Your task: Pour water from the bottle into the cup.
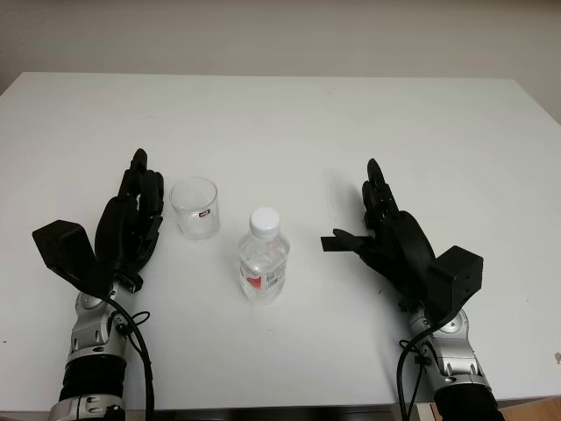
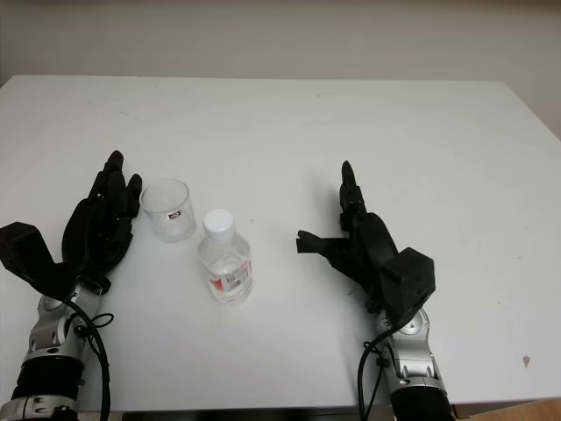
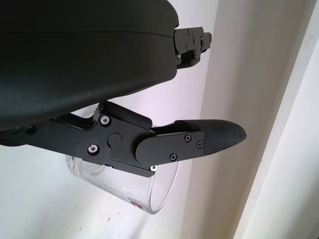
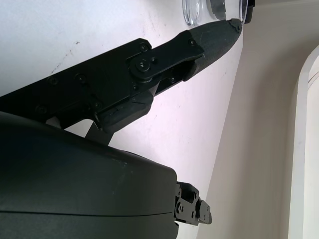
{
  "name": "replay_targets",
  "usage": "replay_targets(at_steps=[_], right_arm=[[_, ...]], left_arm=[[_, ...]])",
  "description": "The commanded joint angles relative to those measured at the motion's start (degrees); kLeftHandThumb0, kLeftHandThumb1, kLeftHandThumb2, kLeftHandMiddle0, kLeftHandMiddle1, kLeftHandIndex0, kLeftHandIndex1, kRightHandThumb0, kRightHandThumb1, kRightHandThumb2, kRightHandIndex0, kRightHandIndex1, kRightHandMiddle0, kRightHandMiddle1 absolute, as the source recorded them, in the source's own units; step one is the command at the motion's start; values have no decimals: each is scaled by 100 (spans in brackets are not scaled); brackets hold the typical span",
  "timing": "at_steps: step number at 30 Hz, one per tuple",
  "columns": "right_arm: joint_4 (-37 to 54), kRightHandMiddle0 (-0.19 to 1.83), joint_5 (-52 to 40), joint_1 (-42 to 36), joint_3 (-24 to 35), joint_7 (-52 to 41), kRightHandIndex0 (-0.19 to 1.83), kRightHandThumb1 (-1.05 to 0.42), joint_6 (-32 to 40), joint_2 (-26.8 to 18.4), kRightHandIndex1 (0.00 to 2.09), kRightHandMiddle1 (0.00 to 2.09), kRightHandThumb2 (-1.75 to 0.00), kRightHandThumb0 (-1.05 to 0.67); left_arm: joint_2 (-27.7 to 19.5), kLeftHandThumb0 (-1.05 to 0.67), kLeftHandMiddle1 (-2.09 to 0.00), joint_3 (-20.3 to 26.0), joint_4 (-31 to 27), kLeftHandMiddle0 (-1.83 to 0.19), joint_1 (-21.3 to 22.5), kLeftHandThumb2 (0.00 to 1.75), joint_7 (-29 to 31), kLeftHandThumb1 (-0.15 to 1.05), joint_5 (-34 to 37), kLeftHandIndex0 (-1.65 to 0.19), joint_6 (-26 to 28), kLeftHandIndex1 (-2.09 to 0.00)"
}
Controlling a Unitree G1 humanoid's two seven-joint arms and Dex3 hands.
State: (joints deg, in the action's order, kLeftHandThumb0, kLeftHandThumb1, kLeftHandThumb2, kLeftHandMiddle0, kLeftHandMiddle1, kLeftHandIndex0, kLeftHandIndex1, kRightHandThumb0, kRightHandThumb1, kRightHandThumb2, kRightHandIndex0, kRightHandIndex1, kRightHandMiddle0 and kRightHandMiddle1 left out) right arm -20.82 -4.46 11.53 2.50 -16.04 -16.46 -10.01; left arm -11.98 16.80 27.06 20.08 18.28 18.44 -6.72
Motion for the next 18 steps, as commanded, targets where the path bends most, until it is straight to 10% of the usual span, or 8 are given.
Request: replay_targets(at_steps=[1,18], right_arm=[[132,-19,13,-89,-15,-3,-19,-92,-52,2,0,0,-6,-91],[925,-19,-411,-321,-337,-939,-19,-89,91,-24,0,0,-5,-90]], left_arm=[[-24,-75,-6,5,-163,10,-87,50,-2,105,17,10,36,-6],[1,-76,-5,-12,-170,10,-31,51,-140,105,-45,10,61,-5]])
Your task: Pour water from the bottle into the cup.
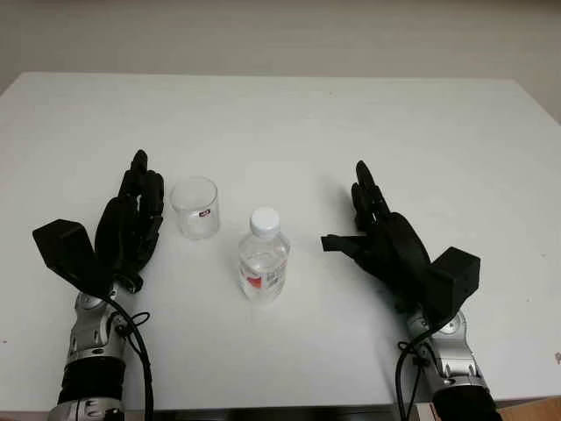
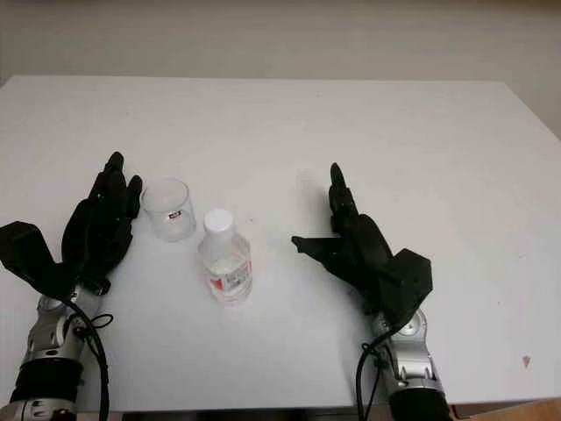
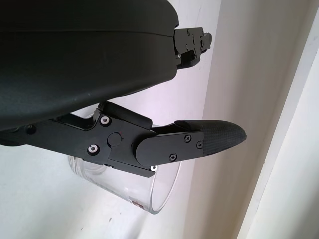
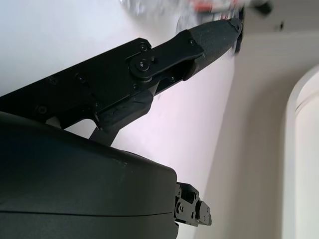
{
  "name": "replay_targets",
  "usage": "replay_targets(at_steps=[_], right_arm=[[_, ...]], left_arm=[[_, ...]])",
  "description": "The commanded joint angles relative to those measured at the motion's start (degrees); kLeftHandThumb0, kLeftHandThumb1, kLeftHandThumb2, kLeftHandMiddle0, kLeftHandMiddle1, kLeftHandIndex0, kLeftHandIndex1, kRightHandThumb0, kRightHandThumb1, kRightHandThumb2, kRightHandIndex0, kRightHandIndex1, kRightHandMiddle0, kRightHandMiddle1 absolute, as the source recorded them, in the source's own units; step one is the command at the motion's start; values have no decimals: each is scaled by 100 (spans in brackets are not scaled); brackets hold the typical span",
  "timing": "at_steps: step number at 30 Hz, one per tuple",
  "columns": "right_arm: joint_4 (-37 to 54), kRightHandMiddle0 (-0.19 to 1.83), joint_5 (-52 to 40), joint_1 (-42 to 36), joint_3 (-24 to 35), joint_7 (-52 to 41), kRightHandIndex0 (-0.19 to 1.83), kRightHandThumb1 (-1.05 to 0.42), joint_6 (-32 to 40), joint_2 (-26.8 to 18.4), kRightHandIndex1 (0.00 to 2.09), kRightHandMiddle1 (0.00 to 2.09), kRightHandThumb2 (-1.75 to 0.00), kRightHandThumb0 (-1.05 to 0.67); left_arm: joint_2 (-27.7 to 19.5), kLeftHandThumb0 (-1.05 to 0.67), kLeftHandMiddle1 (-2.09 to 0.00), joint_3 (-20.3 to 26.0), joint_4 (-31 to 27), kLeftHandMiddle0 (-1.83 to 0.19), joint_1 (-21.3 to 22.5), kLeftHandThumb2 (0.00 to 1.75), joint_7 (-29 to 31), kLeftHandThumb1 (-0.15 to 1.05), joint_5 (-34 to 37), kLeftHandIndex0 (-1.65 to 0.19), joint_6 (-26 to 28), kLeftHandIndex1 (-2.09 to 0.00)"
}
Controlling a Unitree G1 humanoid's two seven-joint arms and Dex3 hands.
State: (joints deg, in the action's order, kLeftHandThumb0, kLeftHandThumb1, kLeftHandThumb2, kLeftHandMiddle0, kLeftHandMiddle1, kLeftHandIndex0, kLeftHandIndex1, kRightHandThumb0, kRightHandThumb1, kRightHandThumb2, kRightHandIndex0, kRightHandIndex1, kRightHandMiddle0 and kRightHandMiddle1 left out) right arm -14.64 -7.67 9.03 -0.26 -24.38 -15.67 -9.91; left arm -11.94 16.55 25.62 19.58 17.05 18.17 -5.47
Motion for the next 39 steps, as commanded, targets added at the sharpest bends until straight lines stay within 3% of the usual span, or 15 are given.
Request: replay_targets(at_steps=[1,7,11,27,39], right_arm=[[548,-19,-127,-149,-127,-204,-19,-87,100,-61,0,0,-4,-90],[1784,-19,-216,-610,-587,-712,-19,-87,629,-269,0,0,-5,-97],[2058,-19,-272,-763,-895,-946,-19,-84,795,-253,0,0,-5,-95],[1172,-19,-156,-452,-1374,-1197,-19,-84,603,-2,0,0,-5,-96],[393,-19,111,-121,-1264,-427,-19,-84,161,686,0,0,-5,-92]], left_arm=[[8,-76,-6,13,-24,9,21,52,-31,105,-19,10,-84,-6],[14,-76,-5,-7,-8,10,10,56,-6,105,-11,10,-160,-5],[19,-77,-5,-10,-29,10,10,55,-31,105,-17,10,-149,-5],[61,-75,-5,-2,-80,11,-58,55,-67,105,-1,10,-163,-5],[130,-76,-5,-27,-195,11,-157,52,-135,105,-30,10,-173,-5]])
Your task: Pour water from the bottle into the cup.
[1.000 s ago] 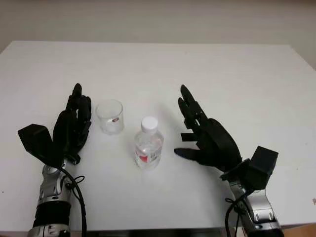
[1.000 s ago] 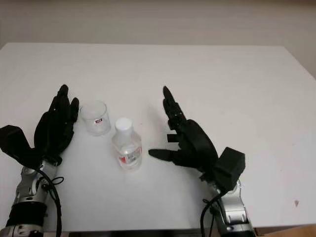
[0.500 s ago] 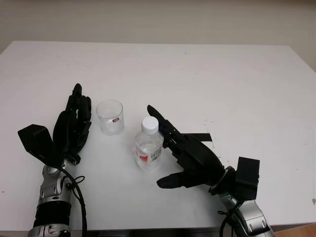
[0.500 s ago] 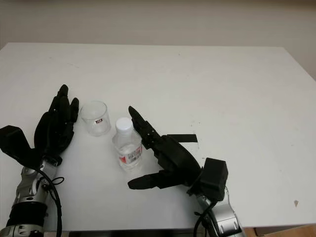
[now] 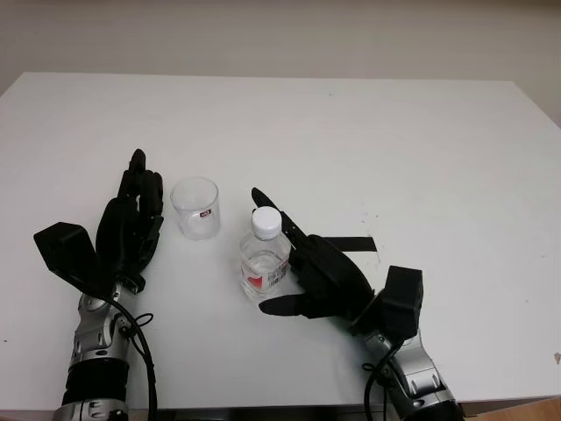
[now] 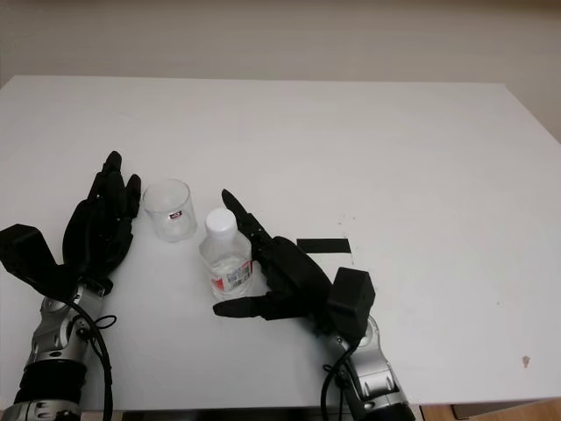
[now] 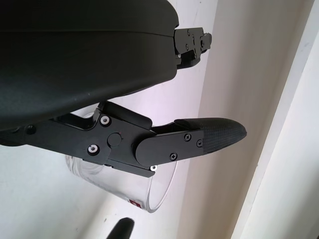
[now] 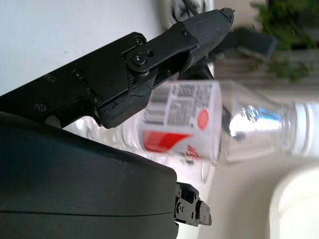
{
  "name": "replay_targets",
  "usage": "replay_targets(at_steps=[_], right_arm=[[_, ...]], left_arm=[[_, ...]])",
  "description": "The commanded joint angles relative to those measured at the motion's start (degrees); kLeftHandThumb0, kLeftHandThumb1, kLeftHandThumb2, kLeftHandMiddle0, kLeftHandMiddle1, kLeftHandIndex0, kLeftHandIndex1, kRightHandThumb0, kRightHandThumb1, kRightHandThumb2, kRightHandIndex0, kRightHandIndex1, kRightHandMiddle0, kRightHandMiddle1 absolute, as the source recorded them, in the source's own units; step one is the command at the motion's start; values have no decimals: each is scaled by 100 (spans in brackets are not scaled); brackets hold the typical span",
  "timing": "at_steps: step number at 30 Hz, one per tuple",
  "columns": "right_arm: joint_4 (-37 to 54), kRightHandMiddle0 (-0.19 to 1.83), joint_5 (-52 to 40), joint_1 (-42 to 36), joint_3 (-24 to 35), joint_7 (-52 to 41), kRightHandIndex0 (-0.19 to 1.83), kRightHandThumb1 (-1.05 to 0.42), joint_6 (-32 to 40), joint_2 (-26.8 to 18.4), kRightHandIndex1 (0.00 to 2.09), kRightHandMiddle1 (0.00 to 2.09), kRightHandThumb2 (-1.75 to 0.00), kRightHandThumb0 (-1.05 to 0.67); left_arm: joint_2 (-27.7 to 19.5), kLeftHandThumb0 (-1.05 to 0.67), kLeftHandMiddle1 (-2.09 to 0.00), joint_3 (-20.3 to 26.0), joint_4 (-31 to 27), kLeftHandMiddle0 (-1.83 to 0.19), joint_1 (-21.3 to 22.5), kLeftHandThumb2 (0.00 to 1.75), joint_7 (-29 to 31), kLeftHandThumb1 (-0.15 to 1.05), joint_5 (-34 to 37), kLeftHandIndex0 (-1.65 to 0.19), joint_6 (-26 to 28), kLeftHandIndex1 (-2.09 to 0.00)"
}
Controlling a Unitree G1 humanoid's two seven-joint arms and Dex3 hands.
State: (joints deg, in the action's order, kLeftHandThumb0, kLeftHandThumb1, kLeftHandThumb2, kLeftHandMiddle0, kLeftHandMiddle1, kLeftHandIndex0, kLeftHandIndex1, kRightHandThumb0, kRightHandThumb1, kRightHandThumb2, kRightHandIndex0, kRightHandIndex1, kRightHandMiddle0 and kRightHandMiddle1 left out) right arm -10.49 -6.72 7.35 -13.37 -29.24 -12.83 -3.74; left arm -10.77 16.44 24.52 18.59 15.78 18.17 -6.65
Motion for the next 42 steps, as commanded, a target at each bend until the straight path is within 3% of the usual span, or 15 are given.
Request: replay_targets(at_steps=[1,3,5,7,8,9,11,12,16,24,29,33,35,37,42], right_arm=[[-60,-19,13,39,61,117,-19,-84,-201,125,0,0,-5,-91],[-107,-15,-6,38,77,174,-16,-85,-301,192,2,3,-6,-89],[-104,1,-61,37,88,166,1,-85,-306,221,11,11,-5,-85],[-36,-11,-131,26,89,135,-9,-83,-130,206,92,105,-5,-80],[-8,-10,-146,23,85,121,-9,-81,-57,187,147,157,-5,-76],[8,-1,-139,27,73,99,-1,-80,-25,159,175,182,-5,-73],[32,25,-42,59,32,45,27,-81,-10,66,200,202,-6,-68],[42,44,-13,72,20,18,52,-83,1,35,206,206,-6,-65],[146,78,188,151,-62,-112,102,-91,240,-174,209,209,-7,-56],[175,88,442,228,-162,-372,120,-100,222,-472,205,209,-6,-50],[111,110,467,243,-165,-566,138,-105,37,-608,208,209,-15,-52],[123,112,649,169,-88,-80,162,-105,-114,-444,209,209,-30,-51],[133,139,702,181,-31,212,179,-105,-123,-346,209,209,-38,-48],[213,155,793,365,125,574,182,-105,4,-299,209,209,-42,-46],[-103,158,1088,1360,599,1458,183,-105,5,-306,209,209,-48,-39]], left_arm=[[19,-76,-5,-18,-82,11,-63,51,-7,105,-33,10,-73,-5],[33,-76,-5,-22,-72,10,-62,51,-6,105,-29,10,-92,-5],[37,-76,-5,-27,-50,11,-54,51,7,105,-19,11,-97,-5],[44,-77,-5,-35,-51,11,-51,51,-14,105,-25,11,-74,-5],[52,-77,-5,-35,-46,11,-47,51,-22,105,-24,11,-79,-5],[60,-76,-5,-32,-41,11,-44,51,-21,105,-15,11,-83,-5],[74,-76,-5,-26,-33,11,-37,51,-11,105,6,11,-92,-5],[79,-76,-5,-25,-32,11,-33,51,-14,105,8,11,-91,-5],[101,-76,-6,-17,-34,10,-12,50,-95,105,-9,10,-66,-5],[94,-76,-5,-49,-8,12,50,50,-82,105,-16,12,-88,-5],[101,-74,-5,-40,45,12,101,51,-65,105,16,12,-72,-5],[94,-73,-5,-38,95,12,115,52,-22,105,13,12,-131,-5],[86,-74,-5,-36,109,12,122,51,-28,105,1,12,-139,-5],[78,-74,-5,-28,111,12,131,50,-33,105,10,12,-125,-5],[81,-74,-6,-40,85,11,137,50,-75,105,-21,11,-121,-5]])
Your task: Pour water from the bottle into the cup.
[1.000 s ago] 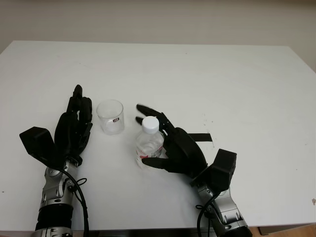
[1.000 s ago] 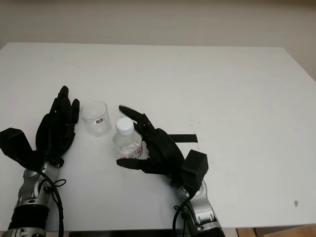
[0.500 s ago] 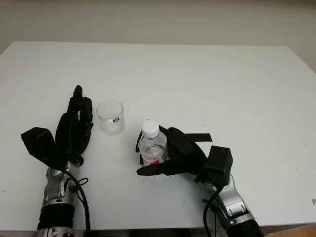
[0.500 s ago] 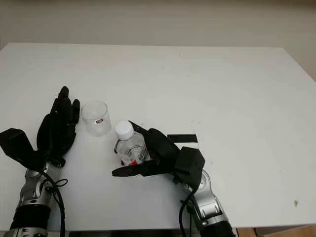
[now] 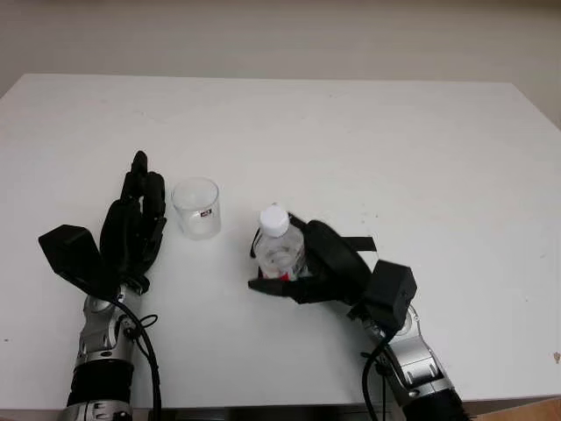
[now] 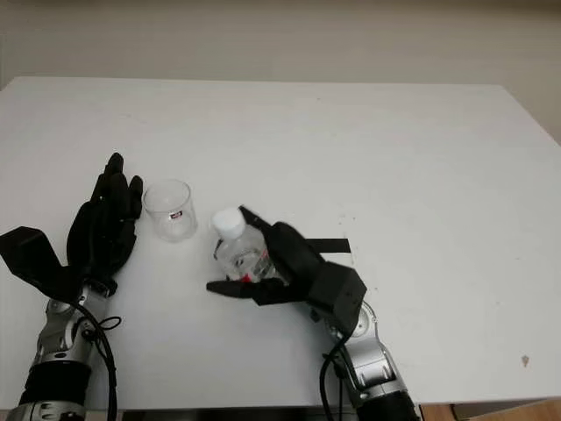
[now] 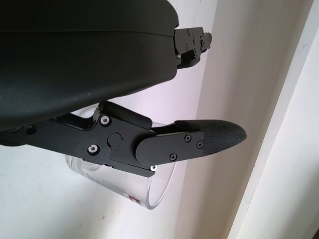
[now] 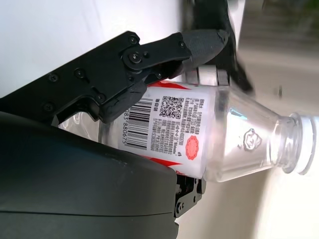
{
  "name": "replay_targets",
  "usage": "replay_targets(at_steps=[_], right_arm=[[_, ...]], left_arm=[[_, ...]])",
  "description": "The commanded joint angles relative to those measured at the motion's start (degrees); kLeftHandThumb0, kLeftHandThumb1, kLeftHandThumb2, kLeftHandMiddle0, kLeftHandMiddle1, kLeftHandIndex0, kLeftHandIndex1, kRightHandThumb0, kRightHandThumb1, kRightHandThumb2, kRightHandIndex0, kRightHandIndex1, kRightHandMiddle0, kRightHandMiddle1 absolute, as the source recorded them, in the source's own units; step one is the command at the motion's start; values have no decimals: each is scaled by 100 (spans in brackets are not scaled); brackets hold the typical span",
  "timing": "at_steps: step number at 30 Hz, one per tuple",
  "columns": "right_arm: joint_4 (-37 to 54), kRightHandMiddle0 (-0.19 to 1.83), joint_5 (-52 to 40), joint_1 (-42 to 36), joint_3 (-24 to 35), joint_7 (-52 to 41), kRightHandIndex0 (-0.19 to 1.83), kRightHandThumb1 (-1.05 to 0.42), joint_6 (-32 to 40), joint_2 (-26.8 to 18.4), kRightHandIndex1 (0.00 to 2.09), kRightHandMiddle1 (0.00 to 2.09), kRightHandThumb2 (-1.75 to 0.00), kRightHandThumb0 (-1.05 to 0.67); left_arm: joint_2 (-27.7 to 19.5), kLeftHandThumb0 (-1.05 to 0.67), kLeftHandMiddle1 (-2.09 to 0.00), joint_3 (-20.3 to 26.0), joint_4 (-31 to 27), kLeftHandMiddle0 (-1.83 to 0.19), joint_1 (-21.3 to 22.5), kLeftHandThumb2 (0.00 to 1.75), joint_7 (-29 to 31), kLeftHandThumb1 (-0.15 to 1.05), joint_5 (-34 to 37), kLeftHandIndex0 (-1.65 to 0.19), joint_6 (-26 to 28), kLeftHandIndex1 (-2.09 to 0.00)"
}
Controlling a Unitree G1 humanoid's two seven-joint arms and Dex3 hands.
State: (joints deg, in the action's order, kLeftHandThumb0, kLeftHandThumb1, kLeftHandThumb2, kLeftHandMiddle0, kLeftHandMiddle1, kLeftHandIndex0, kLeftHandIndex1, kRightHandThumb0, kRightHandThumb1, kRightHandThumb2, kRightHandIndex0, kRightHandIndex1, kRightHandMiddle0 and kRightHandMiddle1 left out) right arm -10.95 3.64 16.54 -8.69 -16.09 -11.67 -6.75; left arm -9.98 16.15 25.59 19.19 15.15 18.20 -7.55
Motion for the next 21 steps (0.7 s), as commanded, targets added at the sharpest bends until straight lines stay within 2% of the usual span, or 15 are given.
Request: replay_targets(at_steps=[1,4,9,13,16,21], right_arm=[[-204,158,143,709,198,298,183,-105,-76,-26,209,209,-49,-38],[-871,153,530,1488,277,747,183,-105,-296,-141,209,209,-51,-37],[-2405,121,1185,2701,238,1567,149,-105,-669,-333,209,209,-41,-37],[-3684,107,1976,3605,-111,2361,133,-105,-966,-552,209,209,-38,-40],[-4505,99,2520,4201,-461,2949,130,-105,-1102,-611,209,209,-33,-43],[-5467,98,3255,4938,-1064,3699,134,-105,-1111,-599,209,209,-33,-45]], left_arm=[[3,-74,-6,-19,-25,11,69,50,-7,105,-33,11,-47,-6],[6,-73,-5,-17,-38,12,29,52,27,105,-10,12,-58,-5],[17,-75,-5,-20,-70,12,-23,51,2,105,-24,11,-58,-5],[51,-75,-5,-33,-84,11,-47,50,-26,105,-38,12,-78,-5],[91,-76,-6,-29,-83,11,-45,49,-62,105,-16,11,-63,-5],[125,-75,-5,-53,-57,12,-53,50,-26,105,-28,13,-102,-5]])
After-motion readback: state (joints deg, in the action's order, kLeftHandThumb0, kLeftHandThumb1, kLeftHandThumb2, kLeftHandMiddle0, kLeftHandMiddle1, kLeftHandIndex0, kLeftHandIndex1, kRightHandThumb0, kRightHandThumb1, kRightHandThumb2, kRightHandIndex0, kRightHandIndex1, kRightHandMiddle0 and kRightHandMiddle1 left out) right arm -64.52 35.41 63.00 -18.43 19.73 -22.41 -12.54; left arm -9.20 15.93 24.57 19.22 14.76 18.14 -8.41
